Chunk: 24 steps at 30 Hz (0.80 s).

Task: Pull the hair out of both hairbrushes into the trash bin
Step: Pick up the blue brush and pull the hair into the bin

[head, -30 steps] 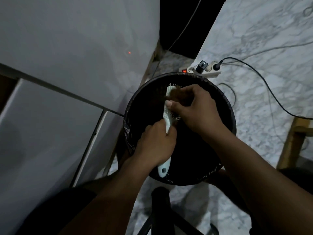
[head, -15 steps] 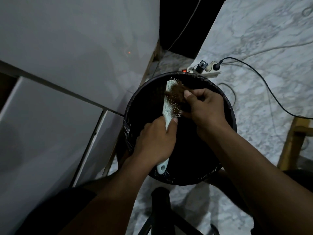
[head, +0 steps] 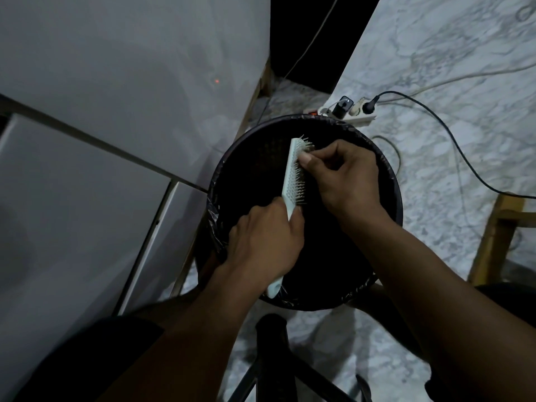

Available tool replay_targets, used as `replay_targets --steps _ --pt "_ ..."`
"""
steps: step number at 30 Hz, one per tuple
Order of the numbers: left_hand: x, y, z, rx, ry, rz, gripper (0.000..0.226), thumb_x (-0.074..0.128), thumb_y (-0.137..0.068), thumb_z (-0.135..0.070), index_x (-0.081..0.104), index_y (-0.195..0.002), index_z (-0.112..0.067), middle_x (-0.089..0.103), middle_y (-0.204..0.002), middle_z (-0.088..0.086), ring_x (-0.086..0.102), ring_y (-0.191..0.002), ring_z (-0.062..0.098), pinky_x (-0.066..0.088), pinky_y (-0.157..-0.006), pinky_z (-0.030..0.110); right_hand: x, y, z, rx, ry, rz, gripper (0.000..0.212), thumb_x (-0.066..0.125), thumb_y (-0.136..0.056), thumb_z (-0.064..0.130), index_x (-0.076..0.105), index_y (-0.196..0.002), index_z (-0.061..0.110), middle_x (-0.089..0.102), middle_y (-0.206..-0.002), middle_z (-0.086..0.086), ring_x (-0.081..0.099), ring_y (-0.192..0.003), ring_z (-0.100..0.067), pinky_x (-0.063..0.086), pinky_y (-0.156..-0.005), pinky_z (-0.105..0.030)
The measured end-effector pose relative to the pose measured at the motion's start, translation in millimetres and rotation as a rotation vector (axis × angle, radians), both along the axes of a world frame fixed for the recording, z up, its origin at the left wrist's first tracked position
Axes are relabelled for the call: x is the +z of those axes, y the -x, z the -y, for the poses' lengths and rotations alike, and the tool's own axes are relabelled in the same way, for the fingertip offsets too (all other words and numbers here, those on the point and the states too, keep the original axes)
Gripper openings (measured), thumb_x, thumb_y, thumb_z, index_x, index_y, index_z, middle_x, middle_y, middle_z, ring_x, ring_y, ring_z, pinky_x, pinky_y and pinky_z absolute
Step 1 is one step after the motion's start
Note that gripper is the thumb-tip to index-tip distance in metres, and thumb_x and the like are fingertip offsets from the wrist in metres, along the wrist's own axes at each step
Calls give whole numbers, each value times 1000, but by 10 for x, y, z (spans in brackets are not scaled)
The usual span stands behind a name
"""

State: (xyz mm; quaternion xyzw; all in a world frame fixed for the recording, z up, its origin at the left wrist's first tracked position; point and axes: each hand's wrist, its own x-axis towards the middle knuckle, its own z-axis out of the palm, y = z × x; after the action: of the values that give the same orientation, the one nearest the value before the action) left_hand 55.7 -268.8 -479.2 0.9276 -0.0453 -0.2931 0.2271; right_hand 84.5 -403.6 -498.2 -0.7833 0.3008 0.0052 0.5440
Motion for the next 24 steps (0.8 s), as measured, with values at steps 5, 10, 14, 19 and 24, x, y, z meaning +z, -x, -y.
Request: replay_targets --steps 5,10,14,19,24 --pt "-51 -53 -20 52 102 19 37 38 -102 -53 43 -77 -26 55 -73 -7 55 -67 19 40 -63 34 -13 -27 36 -168 -260 -58 18 73 -87 28 68 -78 13 76 -86 -17 74 -86 -35 60 -80 -54" --pt "-84 -83 -42 101 137 5 39 40 -101 -52 41 -72 -26 58 -72 -5 60 -67 20 45 -63 34 86 -86 20 -233 -640 -120 5 64 -94 18 63 -95 13 70 -91 -6 68 -80 -18 59 -64 -35" --pt "-97 -55 -45 24 160 -45 33 41 -98 -49 48 -77 -25 63 -75 -3 64 -68 19 55 -66 40 60 -29 33 67 -223 -42 45 80 -82 30 66 -124 21 72 -112 5 68 -103 -3 56 -88 -21" --pt "-107 -44 -30 -7 160 -20 34 41 -99 -53 49 -80 -26 63 -75 -6 62 -66 15 51 -62 34 40 -11 87 16 49 20 22 82 -78 33 81 -96 20 78 -88 9 73 -85 -1 59 -86 -30" --pt "-122 -57 -40 31 191 4 37 41 -100 -54 48 -76 -26 62 -70 -6 62 -62 14 50 -59 33 63 -17 66 -55 162 28 15 76 -83 38 76 -83 22 74 -76 10 71 -73 -2 58 -74 -26"
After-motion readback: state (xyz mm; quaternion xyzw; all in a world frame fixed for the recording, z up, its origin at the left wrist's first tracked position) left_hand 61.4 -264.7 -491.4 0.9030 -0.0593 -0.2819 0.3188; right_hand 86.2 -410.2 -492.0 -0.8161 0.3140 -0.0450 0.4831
